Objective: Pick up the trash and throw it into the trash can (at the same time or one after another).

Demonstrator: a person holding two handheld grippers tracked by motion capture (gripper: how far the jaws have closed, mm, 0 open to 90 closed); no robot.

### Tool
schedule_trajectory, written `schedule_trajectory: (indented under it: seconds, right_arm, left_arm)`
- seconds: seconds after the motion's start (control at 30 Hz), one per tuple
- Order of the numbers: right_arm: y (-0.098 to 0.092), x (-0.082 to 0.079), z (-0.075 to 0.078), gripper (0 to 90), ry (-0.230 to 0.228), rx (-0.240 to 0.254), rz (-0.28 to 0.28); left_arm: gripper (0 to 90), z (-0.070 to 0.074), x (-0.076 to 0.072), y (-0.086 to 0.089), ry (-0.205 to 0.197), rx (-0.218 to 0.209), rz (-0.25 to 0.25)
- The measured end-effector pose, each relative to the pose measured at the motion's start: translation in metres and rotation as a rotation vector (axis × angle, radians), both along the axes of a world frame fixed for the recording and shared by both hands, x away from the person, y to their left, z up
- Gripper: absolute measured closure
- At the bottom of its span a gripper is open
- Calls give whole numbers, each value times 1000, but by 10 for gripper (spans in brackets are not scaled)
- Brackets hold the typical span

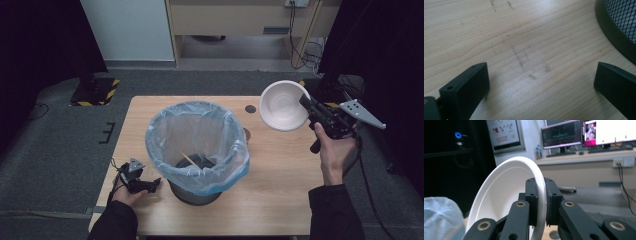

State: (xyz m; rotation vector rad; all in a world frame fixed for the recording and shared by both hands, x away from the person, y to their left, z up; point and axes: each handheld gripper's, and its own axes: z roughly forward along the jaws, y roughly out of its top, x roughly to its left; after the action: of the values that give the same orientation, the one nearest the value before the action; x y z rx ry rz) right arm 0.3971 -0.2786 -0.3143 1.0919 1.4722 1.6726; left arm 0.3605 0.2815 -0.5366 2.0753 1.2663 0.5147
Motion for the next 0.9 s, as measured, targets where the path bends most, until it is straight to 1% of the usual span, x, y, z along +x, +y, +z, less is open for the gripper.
schedule_trajectory:
  seconds: [0.07, 0.2, 0.43, 0.5, 0.53, 0.7, 0.87, 0.9]
  right_arm:
    - [3, -5, 7, 833, -27, 3, 14]
    - [7, -12, 16, 833, -62, 12, 34]
    - [10, -18, 25, 833, -96, 55, 75]
    - [13, -22, 31, 833, -115, 72, 99]
    - [13, -22, 31, 833, -115, 72, 99]
    - [22, -29, 40, 833, -144, 77, 127]
    - [32, -33, 49, 833, -164, 102, 160]
    - [33, -33, 51, 833, -167, 100, 164]
  left_arm:
    - [0, 0, 0, 0, 0, 0, 0]
    - [0, 0, 0, 0, 0, 0, 0]
    - [0, 0, 0, 0, 0, 0, 0]
    - [0, 0, 0, 0, 0, 0, 0]
    - [0, 0, 0, 0, 0, 0, 0]
    - [0, 0, 0, 0, 0, 0, 0]
    - [0, 0, 0, 0, 0, 0, 0]
    - [0, 0, 0, 0, 0, 0, 0]
